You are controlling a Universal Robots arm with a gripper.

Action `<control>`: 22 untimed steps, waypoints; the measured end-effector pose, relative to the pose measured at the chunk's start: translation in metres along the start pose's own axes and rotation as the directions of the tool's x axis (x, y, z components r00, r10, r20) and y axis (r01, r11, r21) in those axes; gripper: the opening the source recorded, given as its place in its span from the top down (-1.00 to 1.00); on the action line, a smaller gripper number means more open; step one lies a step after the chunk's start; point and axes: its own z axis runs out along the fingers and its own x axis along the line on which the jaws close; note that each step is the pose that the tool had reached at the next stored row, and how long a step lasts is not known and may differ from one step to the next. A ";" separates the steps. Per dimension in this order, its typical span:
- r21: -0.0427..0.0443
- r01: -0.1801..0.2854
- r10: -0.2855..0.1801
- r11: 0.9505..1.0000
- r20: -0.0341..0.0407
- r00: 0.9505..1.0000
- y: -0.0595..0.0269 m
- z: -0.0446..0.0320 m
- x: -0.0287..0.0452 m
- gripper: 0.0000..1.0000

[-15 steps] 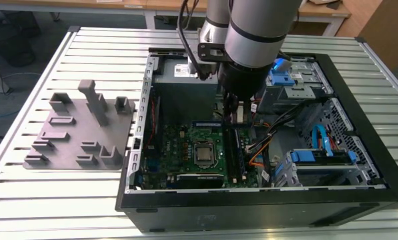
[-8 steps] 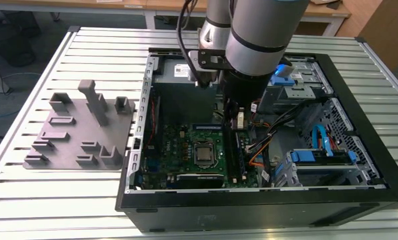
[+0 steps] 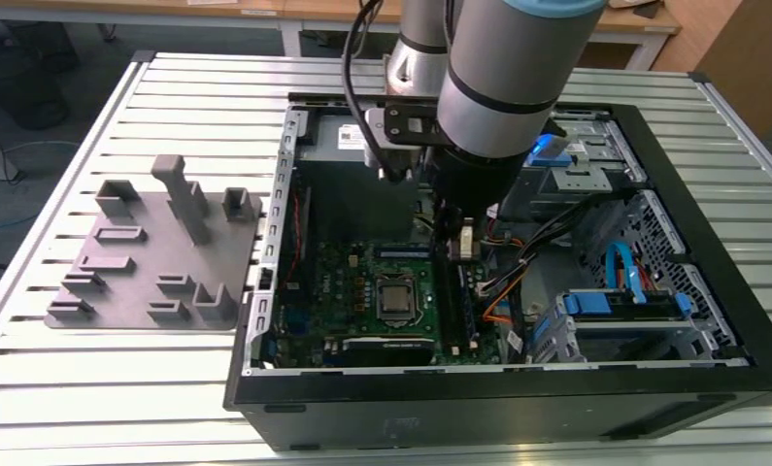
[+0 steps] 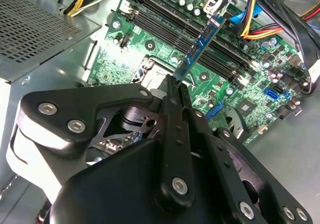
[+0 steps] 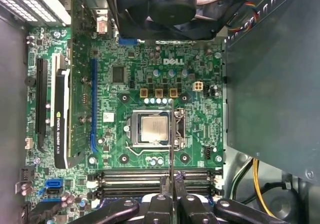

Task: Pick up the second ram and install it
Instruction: 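Pick up the second ram and move it above second insertion slot, then insert the second ram into the second slot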

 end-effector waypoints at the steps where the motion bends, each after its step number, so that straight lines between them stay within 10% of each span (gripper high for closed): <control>1: 0.000 0.000 0.000 1.000 0.000 1.000 0.0000 0.0001 0.0001 0.73; 15: 0.000 -0.005 0.005 1.000 0.000 1.000 0.0000 0.0000 0.0002 0.73; 22: 0.005 -0.095 0.095 0.995 0.004 0.995 -0.0001 0.0003 0.0002 0.73</control>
